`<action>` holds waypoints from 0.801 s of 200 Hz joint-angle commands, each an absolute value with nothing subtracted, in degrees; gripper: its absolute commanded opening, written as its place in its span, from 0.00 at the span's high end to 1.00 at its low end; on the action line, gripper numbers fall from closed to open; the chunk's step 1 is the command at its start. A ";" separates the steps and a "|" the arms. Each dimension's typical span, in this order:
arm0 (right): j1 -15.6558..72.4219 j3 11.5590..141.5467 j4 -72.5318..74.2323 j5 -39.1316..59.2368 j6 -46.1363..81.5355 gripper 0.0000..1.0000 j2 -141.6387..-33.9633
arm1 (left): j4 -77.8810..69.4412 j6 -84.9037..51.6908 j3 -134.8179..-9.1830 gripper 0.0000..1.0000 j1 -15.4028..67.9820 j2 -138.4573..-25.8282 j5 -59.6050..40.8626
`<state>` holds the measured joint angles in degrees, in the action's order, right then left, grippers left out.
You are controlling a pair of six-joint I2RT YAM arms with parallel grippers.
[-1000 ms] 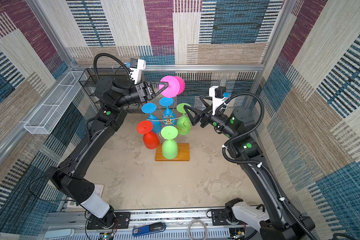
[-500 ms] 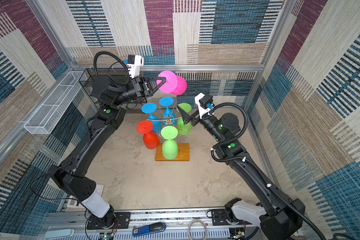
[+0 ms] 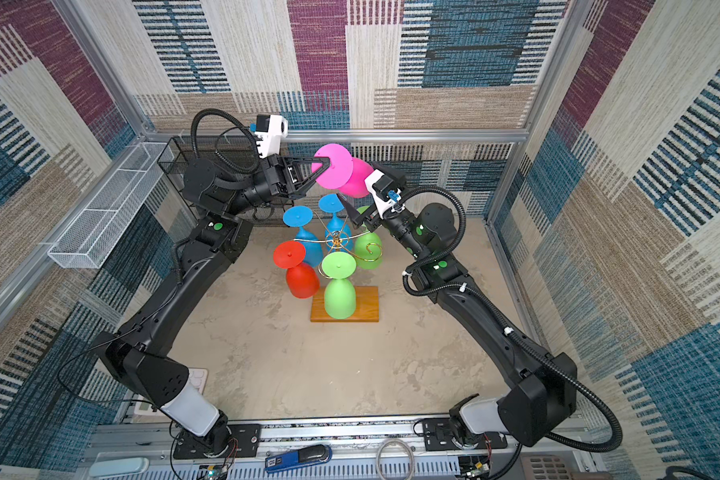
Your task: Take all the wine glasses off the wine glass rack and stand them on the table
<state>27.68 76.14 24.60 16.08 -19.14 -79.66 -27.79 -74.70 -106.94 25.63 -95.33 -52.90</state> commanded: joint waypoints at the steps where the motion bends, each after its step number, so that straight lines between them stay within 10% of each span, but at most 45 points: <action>1: 27.77 77.55 26.89 16.92 -18.95 0.01 -81.06 | -32.38 -77.28 -106.97 1.00 25.58 -94.92 -53.85; 160: 27.86 78.41 24.60 15.98 -13.78 0.23 -81.17 | -34.50 -79.89 -106.03 0.96 25.22 -96.19 -54.48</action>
<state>27.79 78.35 23.27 15.90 -17.93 -82.32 -31.75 -79.53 -106.17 25.26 -96.01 -53.78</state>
